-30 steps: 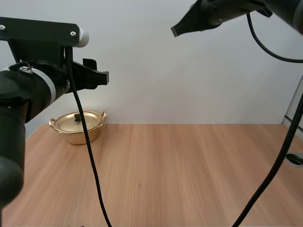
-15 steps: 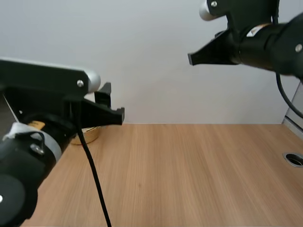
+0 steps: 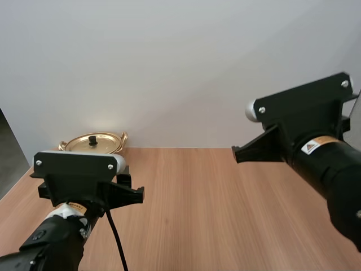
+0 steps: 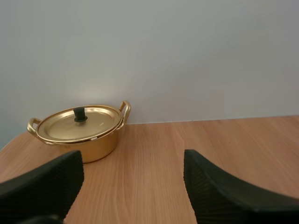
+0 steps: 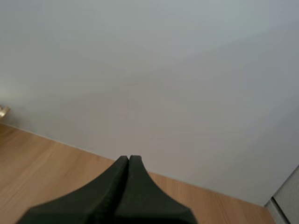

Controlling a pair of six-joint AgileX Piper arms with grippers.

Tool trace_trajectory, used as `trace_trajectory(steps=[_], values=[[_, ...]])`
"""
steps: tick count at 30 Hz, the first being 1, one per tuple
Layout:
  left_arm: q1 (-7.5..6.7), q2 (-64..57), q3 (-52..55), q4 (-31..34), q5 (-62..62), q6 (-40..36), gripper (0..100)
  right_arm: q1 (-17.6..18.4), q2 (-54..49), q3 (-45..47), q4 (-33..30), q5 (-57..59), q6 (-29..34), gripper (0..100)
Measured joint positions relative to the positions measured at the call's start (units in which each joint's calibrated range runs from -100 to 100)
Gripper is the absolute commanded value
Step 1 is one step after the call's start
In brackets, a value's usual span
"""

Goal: Open the pot, put the car inside, and close it

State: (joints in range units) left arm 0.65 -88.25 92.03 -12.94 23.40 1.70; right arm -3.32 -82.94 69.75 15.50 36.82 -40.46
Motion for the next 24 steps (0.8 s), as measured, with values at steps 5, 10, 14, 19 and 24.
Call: trace_trajectory(steps=[5, 10, 14, 19, 24], values=[[-0.22, -4.0, 1.1, 5.2, 4.5, -3.8, 100, -0.3, -4.1, 10.1, 0.0, -4.1, 0.0, 0], [-0.22, -6.3, 1.4, 5.7, 10.0, -4.9, 100, -0.3, -8.8, 19.0, -0.3, -4.3, 0.1, 0], [-0.22, -6.5, 3.5, 8.7, 8.4, -8.7, 100, -0.4, -10.0, 23.5, -0.3, -4.5, 1.5, 0], [-0.22, -6.8, 6.6, 13.3, 5.7, -14.3, 100, -1.1, -10.7, 24.7, -0.3, -2.5, 6.3, 0], [-0.22, -9.8, 8.0, 13.7, 3.9, -15.5, 100, -1.1, -14.0, 25.0, -0.3, 1.0, 7.2, 0]])
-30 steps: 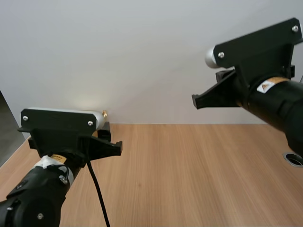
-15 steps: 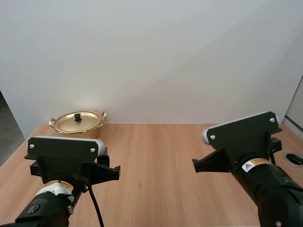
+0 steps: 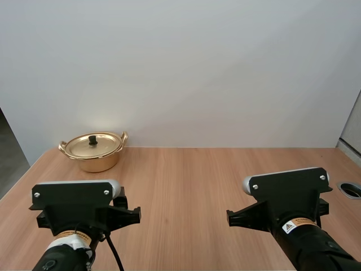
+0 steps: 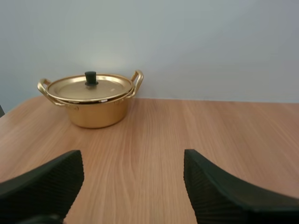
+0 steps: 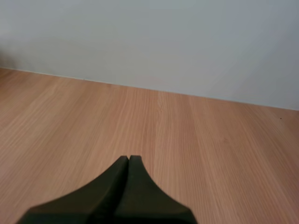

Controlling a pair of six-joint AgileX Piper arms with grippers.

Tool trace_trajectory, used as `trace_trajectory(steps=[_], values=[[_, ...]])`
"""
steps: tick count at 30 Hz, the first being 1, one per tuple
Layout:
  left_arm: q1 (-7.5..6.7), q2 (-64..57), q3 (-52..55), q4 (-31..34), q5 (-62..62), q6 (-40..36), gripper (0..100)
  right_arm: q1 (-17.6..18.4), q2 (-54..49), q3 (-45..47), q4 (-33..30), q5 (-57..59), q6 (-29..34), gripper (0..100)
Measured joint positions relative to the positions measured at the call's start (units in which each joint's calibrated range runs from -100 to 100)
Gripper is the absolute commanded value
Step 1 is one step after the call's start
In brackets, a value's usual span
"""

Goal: Open the pot, put the car inside, and close it

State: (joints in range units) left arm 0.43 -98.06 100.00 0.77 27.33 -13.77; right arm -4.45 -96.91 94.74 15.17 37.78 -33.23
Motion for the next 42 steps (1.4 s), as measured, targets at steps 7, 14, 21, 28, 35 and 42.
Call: trace_trajectory(steps=[7, 14, 21, 28, 35, 42], values=[[0.00, -1.4, 0.0, 0.0, 0.8, 0.0, 100, 0.0, -3.1, 0.0, -0.8, 0.5, 2.4, 0], [0.00, -1.9, 0.0, 0.3, 0.7, 0.0, 100, 0.5, -3.1, 0.0, -0.9, 0.7, 6.1, 0], [0.00, -1.9, 0.0, 0.3, 0.7, 0.0, 100, 1.8, -3.1, 0.0, -2.0, 0.7, 6.2, 0], [-0.32, -1.9, 0.0, 0.3, 0.3, 0.0, 100, 1.9, -3.1, 0.0, -9.8, -0.2, 13.3, 0], [-0.34, -1.9, 0.0, 0.3, 0.3, 0.0, 100, 1.9, -3.1, 0.0, -14.5, -0.4, 18.9, 0], [-0.34, -1.9, 0.0, 0.3, 0.3, 0.0, 100, 1.9, -3.1, 0.0, -15.9, -0.4, 18.9, 0]])
